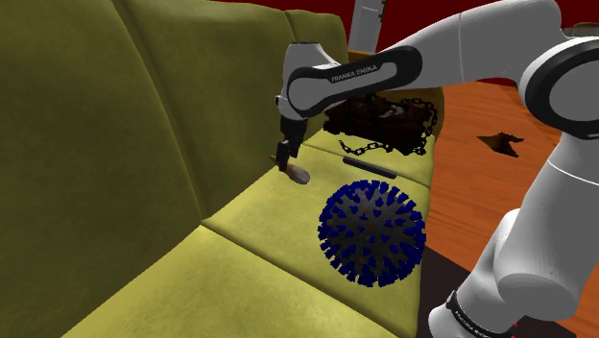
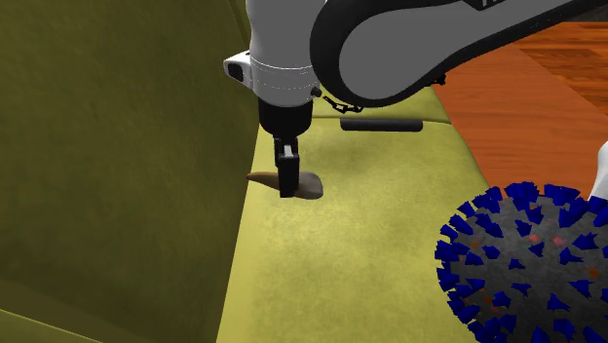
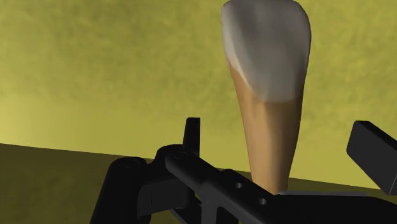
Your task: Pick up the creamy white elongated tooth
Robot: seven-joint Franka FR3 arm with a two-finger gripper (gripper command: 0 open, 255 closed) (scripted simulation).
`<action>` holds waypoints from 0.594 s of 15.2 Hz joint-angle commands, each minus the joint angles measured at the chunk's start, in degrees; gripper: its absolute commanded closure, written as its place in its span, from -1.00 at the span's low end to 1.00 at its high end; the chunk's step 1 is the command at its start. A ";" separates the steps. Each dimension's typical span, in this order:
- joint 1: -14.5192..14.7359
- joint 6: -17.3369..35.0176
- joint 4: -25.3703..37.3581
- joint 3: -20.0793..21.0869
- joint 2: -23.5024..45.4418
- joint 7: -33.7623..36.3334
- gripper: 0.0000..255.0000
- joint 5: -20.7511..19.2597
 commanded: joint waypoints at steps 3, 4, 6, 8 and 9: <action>-0.01 1.89 -1.37 -0.01 0.48 -0.04 -1.00 -0.02; 0.02 1.91 -1.29 0.01 0.58 0.01 1.00 -0.02; 0.01 1.91 -1.20 0.00 0.67 0.00 1.00 -0.03; 0.01 1.90 -1.21 0.00 0.65 0.01 1.00 -0.03; 0.01 1.90 -1.21 0.00 0.65 0.01 1.00 -0.03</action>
